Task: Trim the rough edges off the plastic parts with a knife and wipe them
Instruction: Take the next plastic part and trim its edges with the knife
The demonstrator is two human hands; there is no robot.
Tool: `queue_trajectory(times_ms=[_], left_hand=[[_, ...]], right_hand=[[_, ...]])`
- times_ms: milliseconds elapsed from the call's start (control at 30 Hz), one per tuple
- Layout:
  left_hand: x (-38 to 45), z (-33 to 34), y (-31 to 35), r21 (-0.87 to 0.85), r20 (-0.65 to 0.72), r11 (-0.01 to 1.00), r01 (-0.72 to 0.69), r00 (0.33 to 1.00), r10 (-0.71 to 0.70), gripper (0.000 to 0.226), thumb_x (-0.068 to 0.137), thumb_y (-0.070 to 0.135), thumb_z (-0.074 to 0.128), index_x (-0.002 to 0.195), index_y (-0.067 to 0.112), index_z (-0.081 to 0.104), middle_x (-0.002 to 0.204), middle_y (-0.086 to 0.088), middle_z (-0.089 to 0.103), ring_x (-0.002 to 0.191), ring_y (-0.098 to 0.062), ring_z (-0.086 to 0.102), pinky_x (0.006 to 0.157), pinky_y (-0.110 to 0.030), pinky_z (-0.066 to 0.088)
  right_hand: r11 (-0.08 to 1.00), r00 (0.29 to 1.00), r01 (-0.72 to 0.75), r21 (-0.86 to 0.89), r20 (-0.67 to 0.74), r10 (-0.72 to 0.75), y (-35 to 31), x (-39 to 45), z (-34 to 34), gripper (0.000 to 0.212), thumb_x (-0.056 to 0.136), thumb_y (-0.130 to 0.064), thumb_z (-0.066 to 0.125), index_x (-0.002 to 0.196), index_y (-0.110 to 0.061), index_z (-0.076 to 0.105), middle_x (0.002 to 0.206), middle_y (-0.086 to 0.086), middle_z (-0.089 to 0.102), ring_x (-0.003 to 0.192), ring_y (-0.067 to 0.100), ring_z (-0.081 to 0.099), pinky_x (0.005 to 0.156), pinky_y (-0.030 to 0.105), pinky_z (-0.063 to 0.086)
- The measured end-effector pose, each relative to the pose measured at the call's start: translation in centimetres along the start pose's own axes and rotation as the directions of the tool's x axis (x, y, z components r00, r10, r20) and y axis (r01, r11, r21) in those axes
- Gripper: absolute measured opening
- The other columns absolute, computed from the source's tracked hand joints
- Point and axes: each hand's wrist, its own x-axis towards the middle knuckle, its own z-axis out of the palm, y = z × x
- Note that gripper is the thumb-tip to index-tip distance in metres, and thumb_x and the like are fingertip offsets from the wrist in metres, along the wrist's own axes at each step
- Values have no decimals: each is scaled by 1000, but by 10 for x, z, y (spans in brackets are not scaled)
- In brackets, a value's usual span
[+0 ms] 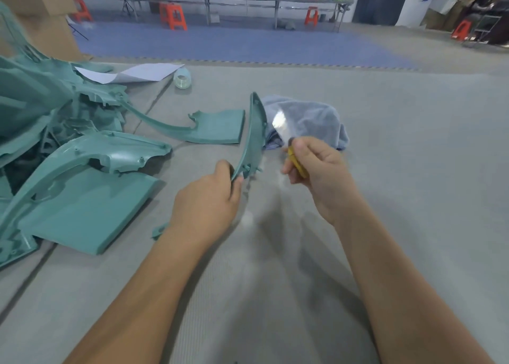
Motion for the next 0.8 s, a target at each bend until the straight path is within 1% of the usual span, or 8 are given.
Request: queue_trajectory(times_ms=[100, 167, 233, 333, 467, 633, 733, 800], left_hand=[[-2, 2, 3, -3, 26, 1000, 23, 999, -23, 40, 98, 51, 29, 76, 19, 37, 65, -1, 51, 66, -33, 53, 53, -36, 34], [-3, 5, 4, -87, 92, 995, 49, 995, -41, 46, 94, 56, 36, 67, 18, 38, 59, 2, 48, 61, -27, 50, 49, -34, 26], [-3, 7, 3, -192, 169, 977, 96, 984, -63, 48, 90, 58, 43, 64, 17, 43, 56, 3, 50, 58, -20, 50, 48, -32, 26], [2, 10, -3, -321, 248, 934, 156, 966, -77, 45, 86, 56, 53, 64, 17, 50, 48, 8, 48, 48, -13, 46, 49, -30, 28], [5, 13, -8, -389, 297, 907, 163, 954, -44, 45, 83, 57, 59, 60, 19, 48, 42, 13, 42, 39, -7, 37, 48, -30, 28], [5, 13, -10, -458, 298, 875, 156, 954, -15, 54, 84, 68, 51, 56, 24, 35, 43, 13, 34, 40, -5, 30, 48, -30, 25], [5, 15, -11, -453, 291, 880, 144, 957, -7, 55, 85, 69, 46, 57, 24, 34, 44, 14, 35, 42, -5, 32, 50, -30, 27], [5, 16, -11, -457, 289, 879, 139, 957, -2, 53, 85, 70, 44, 54, 29, 38, 44, 14, 37, 43, -6, 33, 51, -31, 27]], right_hand=[[998, 982, -18, -56, 186, 28, 1, -3, 4, 25, 98, -20, 52, 79, -12, 67, 52, 3, 54, 47, 10, 44, 46, 17, 37], [997, 964, -44, -68, 259, 60, 4, -4, 8, 26, 95, -24, 55, 75, -11, 67, 47, 2, 48, 42, 10, 39, 43, 17, 33], [996, 952, -71, -63, 295, 86, 6, -4, 8, 27, 93, -26, 56, 72, -12, 67, 44, 1, 42, 40, 10, 34, 43, 16, 30], [993, 945, -111, -36, 305, 116, 7, -2, -2, 28, 91, -26, 57, 68, -14, 67, 44, 0, 35, 40, 10, 28, 44, 16, 27], [988, 936, -139, -67, 317, 153, 7, 0, -14, 27, 89, -28, 60, 67, -13, 65, 56, 4, 35, 43, 9, 26, 45, 18, 24], [980, 921, -154, -125, 340, 189, 9, -2, -16, 28, 91, -22, 62, 65, -13, 64, 51, 0, 35, 44, 8, 27, 45, 14, 25], [981, 933, -136, -140, 313, 174, 11, -2, -13, 27, 94, -18, 56, 69, -7, 60, 63, 6, 34, 47, 8, 26, 46, 13, 25], [981, 941, -120, -152, 298, 162, 11, 0, -10, 27, 95, -16, 54, 70, -6, 58, 67, 10, 33, 49, 9, 25, 47, 14, 23]])
